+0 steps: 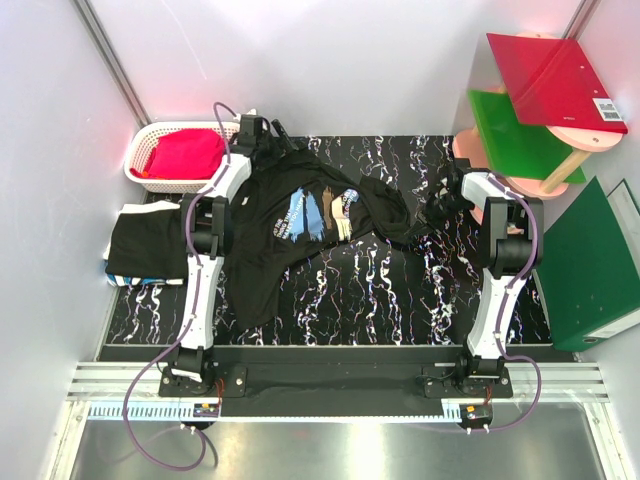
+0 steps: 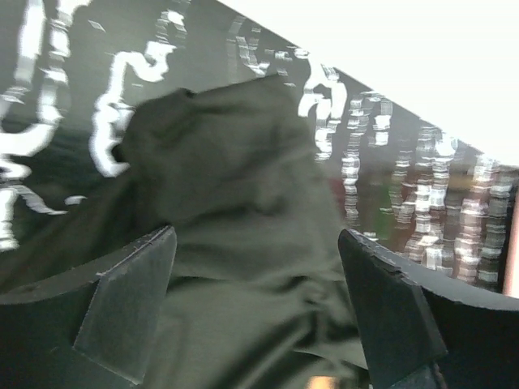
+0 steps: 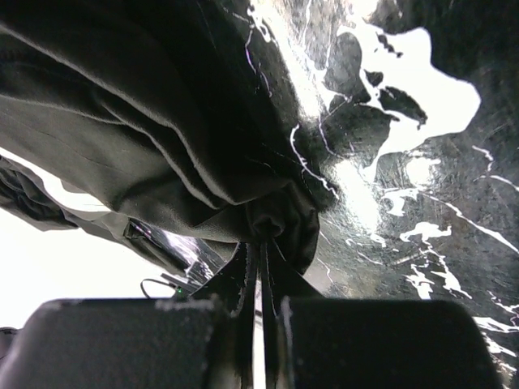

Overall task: Fold and stack the t-shirts
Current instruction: Flatten out the tshirt

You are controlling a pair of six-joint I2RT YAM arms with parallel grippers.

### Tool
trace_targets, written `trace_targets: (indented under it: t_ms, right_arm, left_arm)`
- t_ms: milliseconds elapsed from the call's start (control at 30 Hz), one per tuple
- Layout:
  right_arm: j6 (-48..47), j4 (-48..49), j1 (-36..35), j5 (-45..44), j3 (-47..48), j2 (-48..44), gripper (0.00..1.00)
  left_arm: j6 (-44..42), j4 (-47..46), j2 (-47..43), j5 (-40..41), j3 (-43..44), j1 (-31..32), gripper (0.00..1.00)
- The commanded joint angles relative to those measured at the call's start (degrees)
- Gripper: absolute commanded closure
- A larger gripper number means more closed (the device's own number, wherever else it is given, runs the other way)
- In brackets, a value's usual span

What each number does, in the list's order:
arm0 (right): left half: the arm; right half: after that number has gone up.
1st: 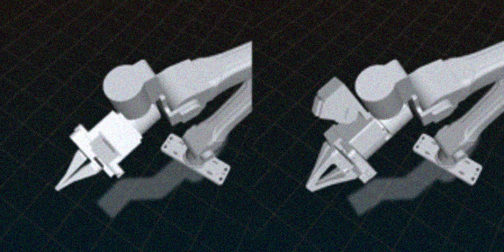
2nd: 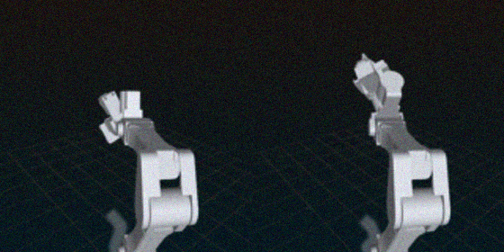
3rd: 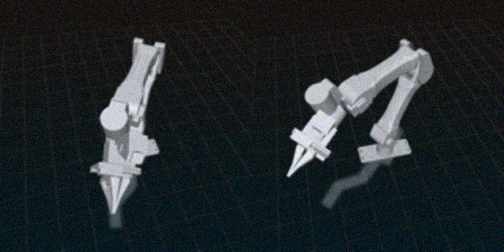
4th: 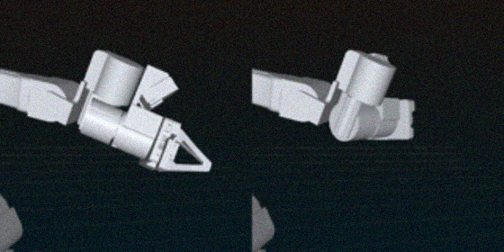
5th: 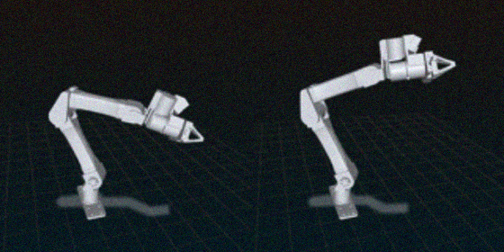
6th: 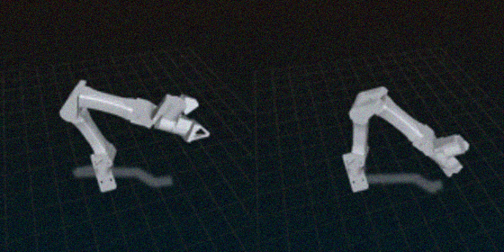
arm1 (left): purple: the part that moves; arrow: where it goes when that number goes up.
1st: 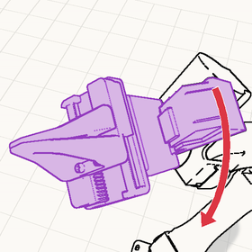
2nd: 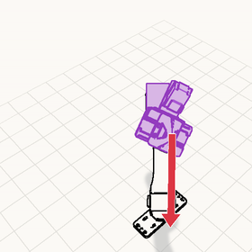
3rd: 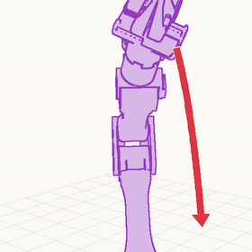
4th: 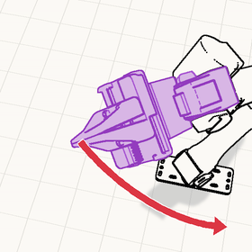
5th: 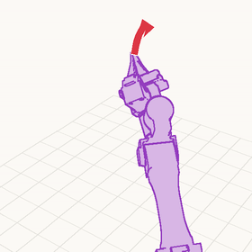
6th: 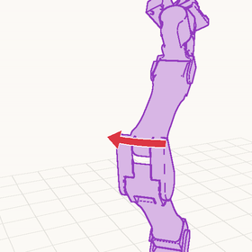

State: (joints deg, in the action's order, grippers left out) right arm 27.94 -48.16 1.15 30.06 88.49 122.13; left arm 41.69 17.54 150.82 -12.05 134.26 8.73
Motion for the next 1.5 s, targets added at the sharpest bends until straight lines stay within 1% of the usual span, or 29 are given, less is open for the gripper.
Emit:
trace_targets:
  t_ms: [0,67,133,167,267,300,433,533,633,733,900,933,1067,1167,1200,1267,1400,1467]
  right_arm:
    - [-1.3,-1.8,0.2,2.1,0.8,-1.2,1.00]
    - [-1.6,-2.1,0.2,2.2,1.2,-0.7,1.00]
    - [-1.8,-2.4,0.2,2.4,1.3,-0.2,1.00]
    - [-1.8,-2.5,0.2,2.4,1.5,-0.1,1.00]
    - [-1.8,-2.6,0.2,2.5,1.4,0.0,1.00]
    - [-1.9,-2.6,0.2,2.4,1.4,-0.1,1.00]
    - [-2.2,-2.6,0.3,2.5,1.2,0.2,1.00]
    - [-2.2,-2.6,0.3,2.5,1.3,0.4,1.00]
    - [-2.3,-2.6,0.3,2.7,1.6,0.8,1.00]
    - [-2.4,-2.6,0.4,3.1,2.2,1.4,1.00]
    - [-2.5,-2.6,1.0,3.7,2.9,1.6,1.00]
    - [-2.5,-2.7,1.2,3.9,3.0,1.7,1.00]
    - [-2.5,-2.8,2.1,4.5,3.1,2.0,1.00]
    - [-2.8,-3.0,2.3,4.9,3.6,2.3,1.00]
    - [-2.8,-3.0,2.3,5.1,3.8,2.5,1.00]
    - [-2.8,-3.3,2.3,5.2,4.1,2.5,1.00]
    - [-2.6,-3.3,2.3,5.3,3.9,2.2,1.00]
    - [-2.5,-3.2,2.3,5.2,3.9,1.8,1.00]
  left_arm:
    - [-13.5,2.5,-7.6,10.0,-0.3,1.6,0.09]
    - [-16.6,4.0,-8.0,11.4,0.6,2.1,0.07]
    - [-17.3,5.3,-8.1,11.9,1.4,2.2,0.07]
    - [-18.8,5.5,-8.1,13.9,1.4,2.4,0.07]
    - [-20.8,6.0,-7.0,16.6,2.2,3.0,0.03]
    - [-21.0,5.9,-6.8,17.2,2.4,3.2,0.01]
    - [-20.2,7.3,-4.8,20.6,3.7,3.4,0.01]
    - [-19.5,7.5,-3.4,21.6,5.0,3.3,0.01]
    - [-19.2,7.3,-1.8,21.6,7.1,3.0,0.01]
    - [-17.3,6.8,0.7,19.5,9.4,2.6,0.01]
    - [-16.0,5.9,2.5,17.4,10.5,2.5,0.01]
    - [-16.0,5.8,2.5,17.0,10.6,2.5,0.03]
    - [-15.4,5.8,2.7,14.2,10.1,2.5,0.28]
    - [-15.2,5.8,2.3,12.4,9.4,2.5,0.73]
    - [-15.0,5.2,1.9,12.4,8.6,2.5,1.00]
    - [-15.1,4.8,0.1,12.4,7.5,2.6,1.00]
    - [-15.5,0.6,-5.0,13.3,1.3,2.4,1.00]
    - [-16.1,0.0,-7.6,14.2,0.7,2.3,1.00]
